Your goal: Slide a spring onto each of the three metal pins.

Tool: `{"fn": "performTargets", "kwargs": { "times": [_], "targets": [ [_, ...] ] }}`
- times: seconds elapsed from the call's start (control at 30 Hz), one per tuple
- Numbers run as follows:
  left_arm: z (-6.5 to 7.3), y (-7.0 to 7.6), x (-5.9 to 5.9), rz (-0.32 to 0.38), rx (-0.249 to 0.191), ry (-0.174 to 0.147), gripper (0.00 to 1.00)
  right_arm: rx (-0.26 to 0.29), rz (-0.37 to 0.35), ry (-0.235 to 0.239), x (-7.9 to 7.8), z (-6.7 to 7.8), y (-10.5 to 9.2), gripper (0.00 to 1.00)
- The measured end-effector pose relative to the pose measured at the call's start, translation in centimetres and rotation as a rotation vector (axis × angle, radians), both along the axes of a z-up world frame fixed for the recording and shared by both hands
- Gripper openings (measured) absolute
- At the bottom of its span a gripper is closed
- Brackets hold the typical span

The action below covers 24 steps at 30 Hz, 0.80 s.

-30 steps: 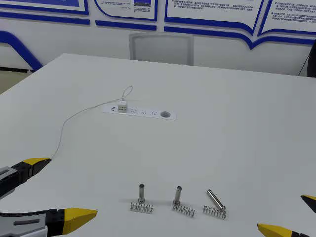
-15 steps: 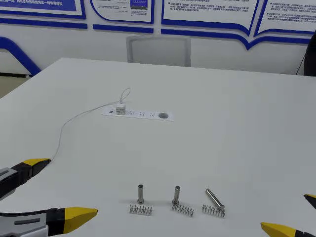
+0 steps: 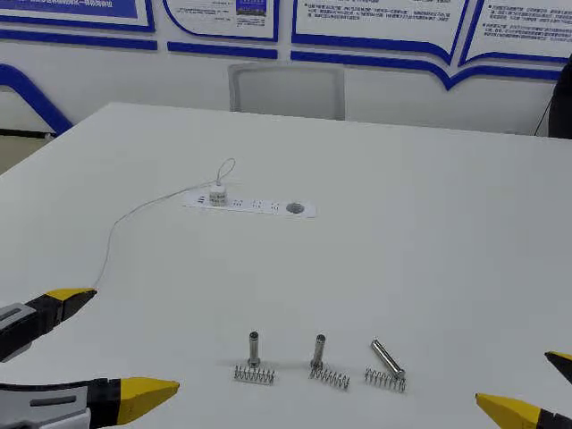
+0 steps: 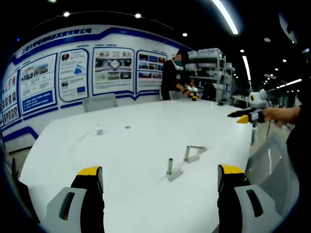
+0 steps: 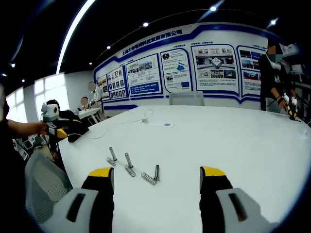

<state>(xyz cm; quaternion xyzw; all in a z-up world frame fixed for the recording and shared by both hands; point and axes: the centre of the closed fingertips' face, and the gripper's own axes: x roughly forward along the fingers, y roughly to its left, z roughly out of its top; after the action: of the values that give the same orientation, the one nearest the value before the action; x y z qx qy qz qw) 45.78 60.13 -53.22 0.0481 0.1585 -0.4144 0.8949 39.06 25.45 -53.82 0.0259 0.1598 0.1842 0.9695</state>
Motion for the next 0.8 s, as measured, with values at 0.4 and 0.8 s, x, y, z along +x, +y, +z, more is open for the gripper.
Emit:
{"fn": "performTargets", "kwargs": {
  "times": [0.4, 0.8],
  "targets": [
    [-0.2, -0.6, 0.2, -0.009, -0.010, -0.001, 1.00, -0.009, 0.011, 0.024, 0.1, -0.5, 0.3, 0.71],
    [-0.7, -1.4, -0.2, -0.043, -0.035, 0.019, 0.95, 0.006, 0.047, 0.060, 1.9, -1.3, 1.6, 0.64]
  ]
}}
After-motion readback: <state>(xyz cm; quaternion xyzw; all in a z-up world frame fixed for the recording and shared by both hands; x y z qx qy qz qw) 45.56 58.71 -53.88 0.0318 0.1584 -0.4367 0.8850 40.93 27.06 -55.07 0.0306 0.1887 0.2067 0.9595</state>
